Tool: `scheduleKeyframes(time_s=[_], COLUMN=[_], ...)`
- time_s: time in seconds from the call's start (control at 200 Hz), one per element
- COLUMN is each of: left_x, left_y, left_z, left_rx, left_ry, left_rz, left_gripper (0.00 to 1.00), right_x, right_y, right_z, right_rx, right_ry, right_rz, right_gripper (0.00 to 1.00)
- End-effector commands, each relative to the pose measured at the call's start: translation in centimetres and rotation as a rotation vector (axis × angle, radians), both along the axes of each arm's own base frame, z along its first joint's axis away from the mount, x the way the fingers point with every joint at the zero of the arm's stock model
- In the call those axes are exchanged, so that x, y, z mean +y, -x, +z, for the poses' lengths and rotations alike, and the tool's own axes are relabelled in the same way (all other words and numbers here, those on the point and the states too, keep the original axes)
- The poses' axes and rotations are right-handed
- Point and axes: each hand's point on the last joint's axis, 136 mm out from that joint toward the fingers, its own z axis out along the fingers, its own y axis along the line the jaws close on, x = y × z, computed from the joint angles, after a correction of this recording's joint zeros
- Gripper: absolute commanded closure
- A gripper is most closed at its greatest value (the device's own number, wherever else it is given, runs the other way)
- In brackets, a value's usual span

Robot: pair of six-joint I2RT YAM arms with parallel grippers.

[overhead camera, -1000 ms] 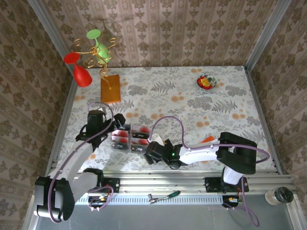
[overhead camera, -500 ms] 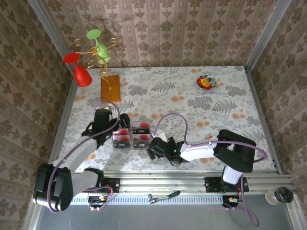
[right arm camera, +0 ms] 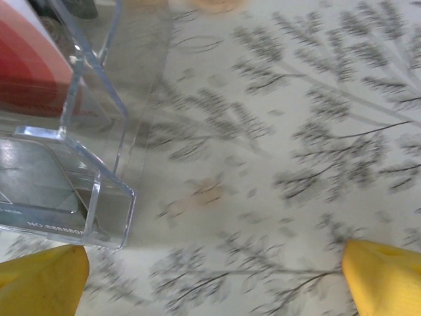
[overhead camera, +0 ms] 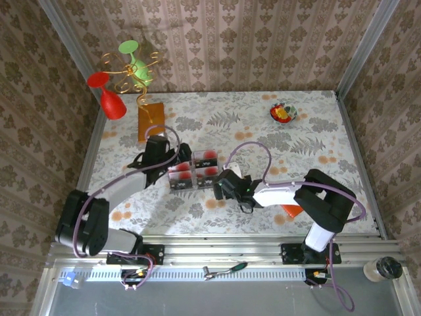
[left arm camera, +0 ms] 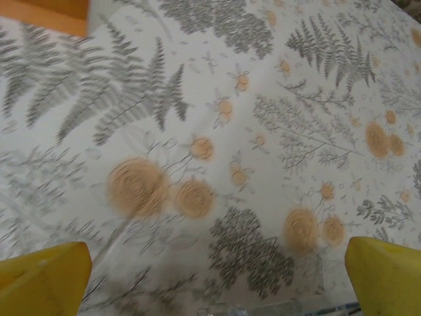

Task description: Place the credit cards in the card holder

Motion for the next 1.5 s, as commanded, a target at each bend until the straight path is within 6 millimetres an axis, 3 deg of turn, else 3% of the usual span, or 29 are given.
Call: scheduleKeyframes(time_s=[0.0,0.025,0.22,0.415,0.665,0.8,1.065,1.28,1.49], left_x=[-2.2,-3.7,-8.1,-12.2,-14.9,-14.4,-11.4,-8.2,-6.0], left_y=[-2.5,-2.4,-5.4,-7.1,-8.1,-8.3,-9.3,-9.7,-7.0], left_z=[1.3,1.4,1.6,1.4,1.2,1.9,3.7,5.9,7.9], left_rx=[-0.039,-0.041,-0.042,-0.048,-0.048,-0.071,-0.098,-0.129,-0.134], left_ry=[0.039,0.040,0.073,0.089,0.093,0.078,0.079,0.069,0.022], left_rz=[-0.016,-0.048,-0.103,-0.157,-0.185,-0.182,-0.148,-0.112,-0.113], left_gripper=[0.00,0.00,0.00,0.00,0.00,0.00,0.00,0.00,0.00], right_x=[-1.5,-1.9,-4.8,-7.7,-10.1,-10.1,-11.4,-14.6,-18.4], right_y=[-2.0,-2.3,-4.1,-5.4,-6.2,-5.5,-2.9,-0.3,4.5], right_z=[0.5,0.4,0.1,0.0,-0.4,0.4,3.7,6.4,7.0], right_rx=[-0.011,-0.009,0.013,0.033,0.066,0.071,0.058,0.088,0.186], right_ry=[0.020,0.029,0.065,0.069,0.068,0.054,-0.035,-0.117,-0.175], right_rz=[-0.038,-0.045,-0.112,-0.198,-0.239,-0.210,-0.239,-0.377,-0.497], right_gripper=[0.00,0.00,0.00,0.00,0.00,0.00,0.00,0.00,0.00])
